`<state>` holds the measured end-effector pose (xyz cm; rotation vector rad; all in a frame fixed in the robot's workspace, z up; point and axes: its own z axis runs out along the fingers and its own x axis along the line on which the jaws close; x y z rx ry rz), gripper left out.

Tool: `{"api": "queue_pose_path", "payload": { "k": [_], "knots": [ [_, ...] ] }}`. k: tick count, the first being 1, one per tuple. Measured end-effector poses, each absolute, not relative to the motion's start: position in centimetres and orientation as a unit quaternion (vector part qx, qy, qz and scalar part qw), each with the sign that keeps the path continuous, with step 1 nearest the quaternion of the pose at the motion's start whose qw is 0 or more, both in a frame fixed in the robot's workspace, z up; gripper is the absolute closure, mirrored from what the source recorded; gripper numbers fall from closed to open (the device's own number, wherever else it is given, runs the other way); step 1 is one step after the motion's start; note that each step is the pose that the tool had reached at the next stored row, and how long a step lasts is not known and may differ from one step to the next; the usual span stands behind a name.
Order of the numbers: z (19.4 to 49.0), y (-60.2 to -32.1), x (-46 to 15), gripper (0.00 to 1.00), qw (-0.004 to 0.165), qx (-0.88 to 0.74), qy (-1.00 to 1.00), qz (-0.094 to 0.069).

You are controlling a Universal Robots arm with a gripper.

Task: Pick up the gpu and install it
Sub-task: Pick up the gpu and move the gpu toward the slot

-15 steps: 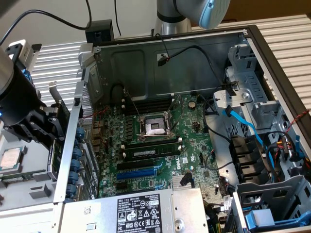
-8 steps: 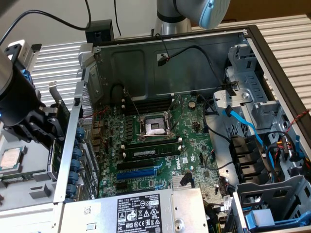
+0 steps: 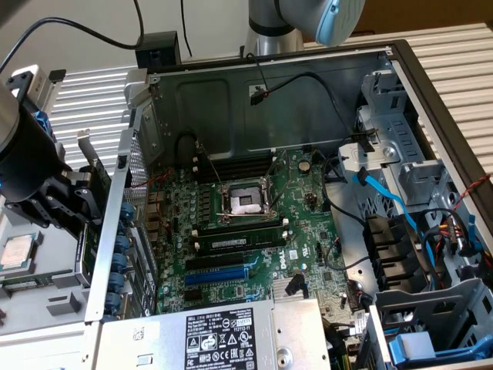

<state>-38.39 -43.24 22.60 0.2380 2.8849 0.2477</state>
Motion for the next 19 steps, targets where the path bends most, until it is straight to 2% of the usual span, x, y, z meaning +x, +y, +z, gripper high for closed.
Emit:
{"api": "queue_pose_path", "payload": {
  "k": [9,10,19],
  "knots": [
    [22.59,-43.25,-38.39,0.55,0.118,0.081,0.986,0.085],
    [22.59,-43.24,-38.39,0.62,0.118,0.081,0.986,0.085],
    [22.59,-43.25,-38.24,0.62,0.116,0.081,0.986,0.085]
  ]
}}
